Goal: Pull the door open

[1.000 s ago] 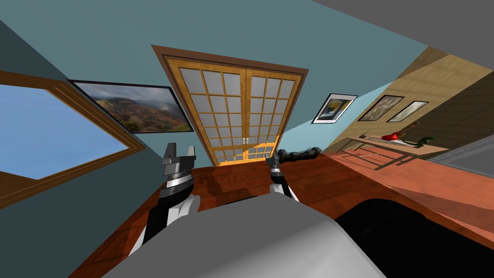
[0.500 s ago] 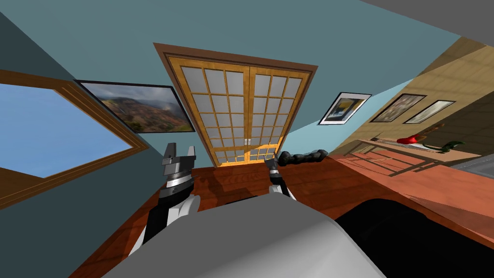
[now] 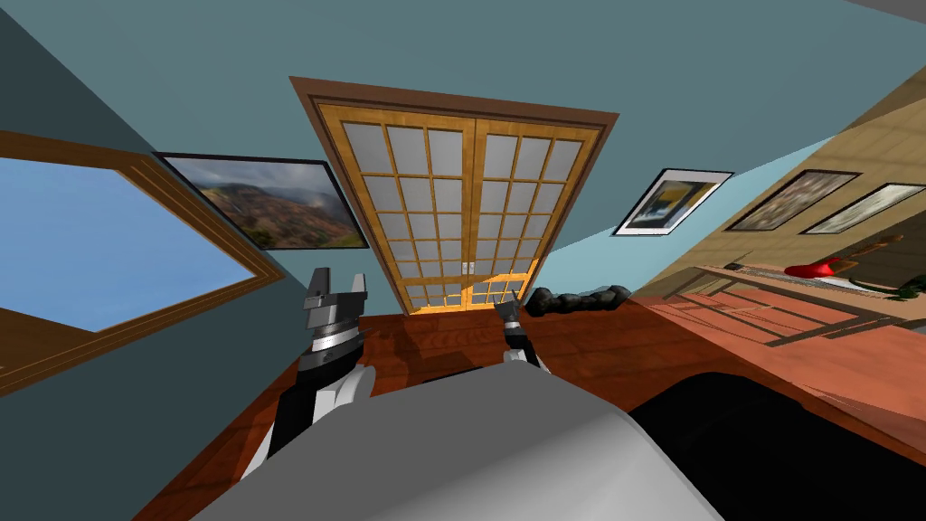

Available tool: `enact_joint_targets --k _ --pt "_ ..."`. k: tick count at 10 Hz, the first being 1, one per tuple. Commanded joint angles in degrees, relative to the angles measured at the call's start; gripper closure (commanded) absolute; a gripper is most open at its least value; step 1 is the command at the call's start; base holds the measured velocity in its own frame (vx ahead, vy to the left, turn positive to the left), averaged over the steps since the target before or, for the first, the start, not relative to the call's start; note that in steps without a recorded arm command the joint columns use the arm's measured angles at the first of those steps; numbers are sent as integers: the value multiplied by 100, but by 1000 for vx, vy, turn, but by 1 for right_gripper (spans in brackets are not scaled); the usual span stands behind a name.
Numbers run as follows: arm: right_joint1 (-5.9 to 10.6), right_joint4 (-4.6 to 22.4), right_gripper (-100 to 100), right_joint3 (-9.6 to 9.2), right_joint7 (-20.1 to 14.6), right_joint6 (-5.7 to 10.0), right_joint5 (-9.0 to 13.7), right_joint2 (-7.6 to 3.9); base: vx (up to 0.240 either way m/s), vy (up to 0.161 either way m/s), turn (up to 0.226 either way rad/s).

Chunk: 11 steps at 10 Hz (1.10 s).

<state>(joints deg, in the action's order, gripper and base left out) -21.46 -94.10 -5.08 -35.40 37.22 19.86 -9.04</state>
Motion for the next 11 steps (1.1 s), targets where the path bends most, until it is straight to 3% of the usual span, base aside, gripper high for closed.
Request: enact_joint_targets --k 1,11 --pt "62 226 -100 -51 -237 68 103 -34 97 17 60" --pt "394 1558 -100 -334 -1622 480 740 -290 103 2 64"
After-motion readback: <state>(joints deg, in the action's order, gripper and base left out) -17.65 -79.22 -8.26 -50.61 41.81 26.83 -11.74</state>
